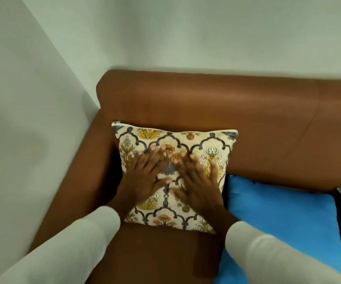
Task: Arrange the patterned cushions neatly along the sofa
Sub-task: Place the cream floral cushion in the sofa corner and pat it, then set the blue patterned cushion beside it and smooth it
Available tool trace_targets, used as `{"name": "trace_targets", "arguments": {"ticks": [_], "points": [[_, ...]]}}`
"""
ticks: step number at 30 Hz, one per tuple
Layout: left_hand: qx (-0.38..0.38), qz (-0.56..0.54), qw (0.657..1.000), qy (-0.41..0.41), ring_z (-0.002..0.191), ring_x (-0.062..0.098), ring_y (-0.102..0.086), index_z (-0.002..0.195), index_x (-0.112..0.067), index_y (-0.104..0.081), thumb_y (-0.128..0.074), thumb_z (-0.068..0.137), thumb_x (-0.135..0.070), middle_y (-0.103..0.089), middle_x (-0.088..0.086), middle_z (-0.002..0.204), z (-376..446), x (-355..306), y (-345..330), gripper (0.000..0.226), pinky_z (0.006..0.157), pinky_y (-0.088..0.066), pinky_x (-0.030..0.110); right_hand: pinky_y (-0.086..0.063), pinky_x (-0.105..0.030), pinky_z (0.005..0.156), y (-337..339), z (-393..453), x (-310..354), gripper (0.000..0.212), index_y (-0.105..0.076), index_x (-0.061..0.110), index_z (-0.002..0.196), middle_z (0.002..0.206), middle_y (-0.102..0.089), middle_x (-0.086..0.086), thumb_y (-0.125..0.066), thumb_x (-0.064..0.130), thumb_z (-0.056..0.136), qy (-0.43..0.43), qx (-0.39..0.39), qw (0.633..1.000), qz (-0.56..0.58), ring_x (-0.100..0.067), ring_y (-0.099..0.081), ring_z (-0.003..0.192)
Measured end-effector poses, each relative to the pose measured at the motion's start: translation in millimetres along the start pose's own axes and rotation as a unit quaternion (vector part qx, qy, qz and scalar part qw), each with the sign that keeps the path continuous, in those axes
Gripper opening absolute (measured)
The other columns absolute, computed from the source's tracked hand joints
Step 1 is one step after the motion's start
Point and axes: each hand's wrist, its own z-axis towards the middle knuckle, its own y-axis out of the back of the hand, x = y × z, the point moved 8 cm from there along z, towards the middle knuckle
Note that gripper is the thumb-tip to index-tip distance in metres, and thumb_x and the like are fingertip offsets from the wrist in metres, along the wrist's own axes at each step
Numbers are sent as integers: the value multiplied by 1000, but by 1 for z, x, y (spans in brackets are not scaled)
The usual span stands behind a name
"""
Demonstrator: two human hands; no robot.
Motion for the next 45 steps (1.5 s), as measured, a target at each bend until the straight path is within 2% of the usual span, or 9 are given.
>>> {"name": "trace_targets", "arguments": {"ticks": [10, 18, 22, 28, 32, 35, 39, 41, 45], "points": [[-39, -121, 948, 292, 174, 31, -8, 177, -22, -15, -32, 108, -72, -9, 9, 187, -9, 36, 52, 87, 137, -12, 61, -25, -57, 136, 31, -97, -156, 80, -7, 27, 177, 187, -5, -2, -33, 66, 112, -247, 3, 966, 80, -29, -10, 173], [36, -204, 976, 72, 110, 38, -74, 135, -17, -70, -61, 107, -26, -74, 11, 124, -6, -211, 40, 30, 89, -57, 45, -34, -56, 131, 26, -247, -198, 75, -18, 17, 177, 185, -15, -16, -48, 47, 114, -224, 116, 966, 64, -38, -20, 170], [219, -356, 862, 287, 143, 38, -60, 151, -7, -59, -50, 114, -47, -65, 18, 152, -48, -285, -35, 56, 116, -48, 47, -41, -61, 120, 11, -331, -239, 73, -39, 11, 170, 163, -43, -34, -58, 48, 111, -394, 79, 903, 149, -56, -47, 146], [28, -379, 824, 421, 166, 26, -26, 172, -12, -36, -55, 102, -57, -31, 8, 178, -84, -313, -34, 85, 139, -15, 41, -41, -49, 129, -30, -424, -261, 98, -2, 40, 176, 179, -35, -2, -48, 80, 99, -492, 128, 735, 449, -35, -47, 157], [44, -572, 691, 440, 134, 34, -65, 152, -30, -54, -63, 111, -39, -64, 8, 149, -63, -322, -20, 42, 104, -58, 43, -44, -41, 126, 17, -412, -277, 92, -21, 39, 175, 169, -48, 6, -59, 74, 99, -448, 49, 753, 480, -21, -51, 153], [55, -589, 684, 428, 100, 26, -76, 121, -40, -77, -61, 111, -27, -78, 8, 130, -34, -293, 22, 23, 84, -62, 42, -54, -30, 107, 79, -394, -313, 69, -58, 43, 156, 145, -69, 7, -71, 72, 94, -447, -14, 751, 485, -17, -66, 131], [106, -669, 618, 399, 77, 21, -79, 101, -29, -80, -47, 110, -54, -82, 6, 100, 16, -259, 88, 43, 72, -62, 39, -55, -31, 48, 154, -344, -363, 84, -83, 28, 107, 87, -79, -9, -77, 94, 57, -439, -31, 611, 658, -23, -74, 61], [115, -708, 572, 398, 82, 21, -70, 102, -23, -77, -41, 100, -80, -75, 4, 89, 48, -251, 97, 67, 77, -53, 36, -48, -30, 45, 169, -309, -382, 80, -81, 22, 89, 65, -64, -4, -81, 94, 53, -432, -46, 554, 710, -20, -63, 50], [159, -684, 582, 410, 93, 23, -62, 124, -16, -68, -36, 97, -89, -62, 5, 94, 97, -262, 63, 85, 80, -51, 37, -58, -34, 55, 147, -242, -409, 52, -76, 18, 110, 85, -76, -1, -85, 62, 85, -423, -67, 688, 585, -19, -69, 66]]}}
